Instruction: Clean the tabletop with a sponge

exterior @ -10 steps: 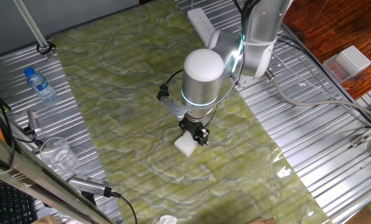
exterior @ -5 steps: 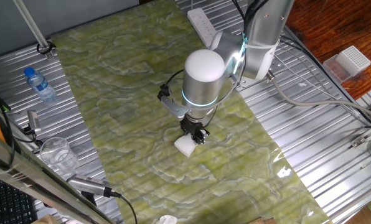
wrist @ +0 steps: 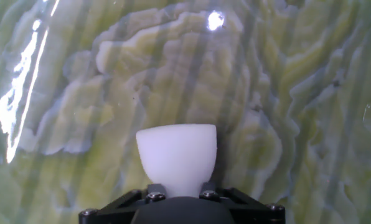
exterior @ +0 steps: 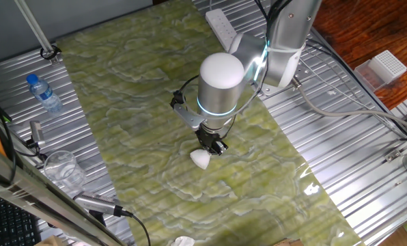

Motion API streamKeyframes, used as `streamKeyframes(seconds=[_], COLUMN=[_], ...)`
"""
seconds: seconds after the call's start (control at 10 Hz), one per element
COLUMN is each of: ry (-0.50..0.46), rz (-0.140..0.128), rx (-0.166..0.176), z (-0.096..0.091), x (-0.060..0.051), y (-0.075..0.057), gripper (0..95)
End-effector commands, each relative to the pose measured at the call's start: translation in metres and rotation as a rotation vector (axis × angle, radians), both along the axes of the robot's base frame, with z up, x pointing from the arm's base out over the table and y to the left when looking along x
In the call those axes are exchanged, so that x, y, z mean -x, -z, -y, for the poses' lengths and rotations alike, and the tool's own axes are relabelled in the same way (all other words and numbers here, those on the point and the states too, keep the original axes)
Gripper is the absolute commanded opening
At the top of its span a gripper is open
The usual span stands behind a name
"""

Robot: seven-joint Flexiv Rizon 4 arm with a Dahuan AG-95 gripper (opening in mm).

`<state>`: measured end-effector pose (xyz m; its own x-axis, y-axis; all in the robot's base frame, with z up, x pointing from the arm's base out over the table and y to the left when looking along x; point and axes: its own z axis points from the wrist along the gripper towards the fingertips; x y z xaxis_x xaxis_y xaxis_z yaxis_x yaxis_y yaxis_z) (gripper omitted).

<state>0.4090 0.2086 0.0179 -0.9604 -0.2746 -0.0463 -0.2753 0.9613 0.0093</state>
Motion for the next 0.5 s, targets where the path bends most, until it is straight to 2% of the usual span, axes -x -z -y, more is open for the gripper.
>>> streamKeyframes(seconds=[0.1, 0.5], ry=[0.005, -0.023], rz=[0.0, 0.002], rx=[0.003, 0.007], z=[0.0012, 0.0095], x=[-0.0011, -0.0035], y=[0.0013, 0.0036], gripper=[0.0, 0.0])
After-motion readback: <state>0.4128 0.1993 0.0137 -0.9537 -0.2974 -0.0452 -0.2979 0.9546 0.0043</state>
